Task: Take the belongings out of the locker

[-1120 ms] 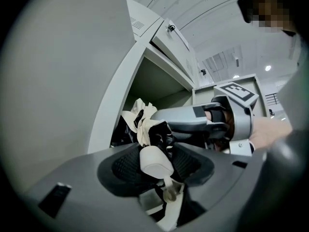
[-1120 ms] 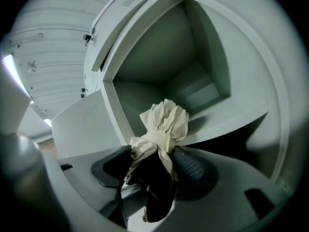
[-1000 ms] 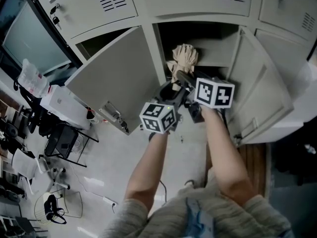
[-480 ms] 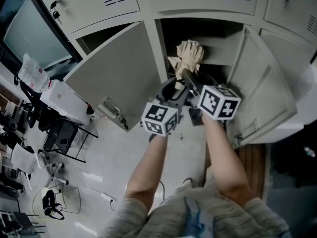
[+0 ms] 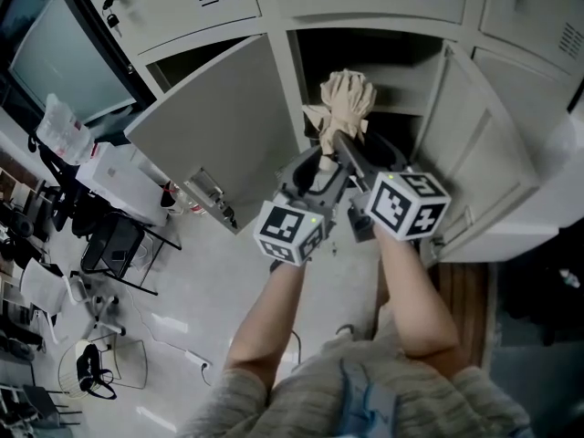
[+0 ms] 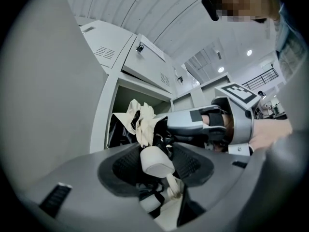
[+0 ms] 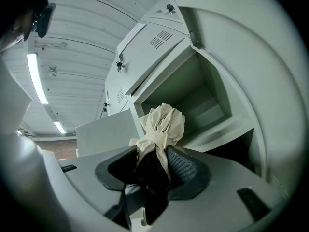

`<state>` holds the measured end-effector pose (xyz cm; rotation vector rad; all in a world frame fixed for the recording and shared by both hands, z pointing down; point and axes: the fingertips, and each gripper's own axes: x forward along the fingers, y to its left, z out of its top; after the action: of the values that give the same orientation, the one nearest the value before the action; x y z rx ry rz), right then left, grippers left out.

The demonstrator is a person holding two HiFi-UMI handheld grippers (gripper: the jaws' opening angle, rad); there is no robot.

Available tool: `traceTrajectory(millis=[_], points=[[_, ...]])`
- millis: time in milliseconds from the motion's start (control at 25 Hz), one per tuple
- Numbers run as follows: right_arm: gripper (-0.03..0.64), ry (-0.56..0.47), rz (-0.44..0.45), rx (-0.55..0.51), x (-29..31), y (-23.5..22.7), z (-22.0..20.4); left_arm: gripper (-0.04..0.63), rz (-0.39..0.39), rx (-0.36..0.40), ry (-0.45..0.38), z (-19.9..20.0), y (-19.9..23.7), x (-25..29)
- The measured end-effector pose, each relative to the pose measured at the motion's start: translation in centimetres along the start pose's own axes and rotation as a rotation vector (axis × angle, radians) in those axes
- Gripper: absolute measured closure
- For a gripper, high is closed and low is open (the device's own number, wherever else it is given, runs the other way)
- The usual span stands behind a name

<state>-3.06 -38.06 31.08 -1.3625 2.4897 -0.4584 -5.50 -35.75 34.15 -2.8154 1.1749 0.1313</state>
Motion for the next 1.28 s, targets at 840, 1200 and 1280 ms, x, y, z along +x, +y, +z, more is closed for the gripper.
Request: traceTrajectory(millis=[840, 1200, 1280], points=[[0.422, -0.073, 0.175, -0.1, -10.1, 10.2, -1.4, 0.385, 0.079, 0.066, -0.08, 3.9, -7.3, -11.2], [0.422, -0.06, 0.177, -0.125, -12.5, 11.0, -3.7, 0.385, 0.082, 0.035, -0.048, 2.3, -9.1, -13.4], [0.422, -0.057, 0.174, -0.118, -12.6, 11.0, -3.9, 0.385, 0.081, 0.027, -0.046, 2.1, -9.2, -13.5]])
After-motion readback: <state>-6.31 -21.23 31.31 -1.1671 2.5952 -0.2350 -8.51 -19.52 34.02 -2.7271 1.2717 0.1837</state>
